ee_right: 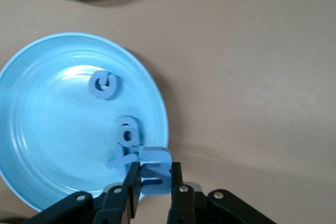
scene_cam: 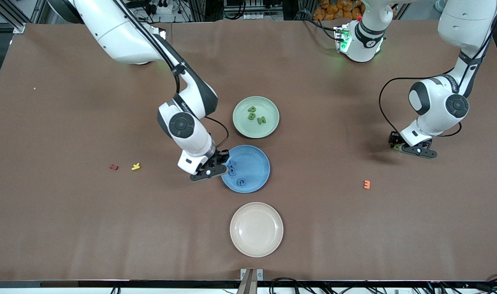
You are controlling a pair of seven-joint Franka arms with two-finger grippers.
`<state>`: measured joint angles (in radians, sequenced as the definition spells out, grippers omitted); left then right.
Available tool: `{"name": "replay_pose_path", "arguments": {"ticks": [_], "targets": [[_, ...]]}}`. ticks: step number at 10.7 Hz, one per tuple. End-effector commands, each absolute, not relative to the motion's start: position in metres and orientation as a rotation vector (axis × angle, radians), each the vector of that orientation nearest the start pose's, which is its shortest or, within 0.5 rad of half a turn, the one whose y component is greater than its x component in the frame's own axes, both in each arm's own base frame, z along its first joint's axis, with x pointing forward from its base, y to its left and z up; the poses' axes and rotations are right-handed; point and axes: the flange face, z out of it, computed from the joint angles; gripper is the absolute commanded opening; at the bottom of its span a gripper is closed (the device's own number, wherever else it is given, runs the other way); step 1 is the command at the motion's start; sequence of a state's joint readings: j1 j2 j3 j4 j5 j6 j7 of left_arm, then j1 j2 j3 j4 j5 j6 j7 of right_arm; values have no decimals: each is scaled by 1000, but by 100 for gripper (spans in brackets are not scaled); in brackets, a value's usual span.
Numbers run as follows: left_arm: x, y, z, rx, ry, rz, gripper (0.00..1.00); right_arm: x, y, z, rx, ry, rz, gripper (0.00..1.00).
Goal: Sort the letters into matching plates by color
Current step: 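Carry E to the blue plate with the right gripper and release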
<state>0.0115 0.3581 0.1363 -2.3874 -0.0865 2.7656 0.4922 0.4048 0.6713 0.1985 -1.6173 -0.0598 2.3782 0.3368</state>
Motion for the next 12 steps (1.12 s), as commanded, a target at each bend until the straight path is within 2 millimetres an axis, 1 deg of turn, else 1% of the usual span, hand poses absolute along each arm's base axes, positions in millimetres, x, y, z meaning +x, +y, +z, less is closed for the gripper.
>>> {"name": "replay_pose_path", "arguments": {"ticks": [1, 3, 4, 5, 6, 7, 8, 9, 10, 11, 12], "targets": [[497, 84, 168, -3090, 453, -33, 0, 588, 424, 246, -2964, -460, -106, 5], [499, 82, 170, -3089, 460, -38, 0, 581, 438, 243, -2944, -482, -98, 7], [500, 80, 172, -3086, 467, -47, 0, 578, 445, 243, -2937, -490, -99, 26], [502, 78, 176, -3083, 485, -56, 0, 577, 446, 242, -2938, -488, -98, 78], [506, 70, 182, -3081, 511, -76, 0, 577, 446, 244, -2936, -498, -102, 100], [512, 62, 189, -3081, 522, -97, 0, 581, 441, 245, -2937, -516, -110, 100], [518, 48, 196, -3082, 543, -116, 0, 584, 437, 247, -2939, -548, -122, 100], [522, 30, 202, -3095, 521, -107, 0, 591, 428, 255, -2936, -568, -139, 100], [528, 13, 208, -3112, 467, -91, 0, 601, 411, 258, -2940, -599, -143, 100], [534, -2, 215, -3131, 434, -73, 0, 612, 387, 261, -2963, -614, -96, 100], [537, -27, 221, -3158, 392, -34, 0, 624, 362, 265, -2994, -602, -70, 100]]}}
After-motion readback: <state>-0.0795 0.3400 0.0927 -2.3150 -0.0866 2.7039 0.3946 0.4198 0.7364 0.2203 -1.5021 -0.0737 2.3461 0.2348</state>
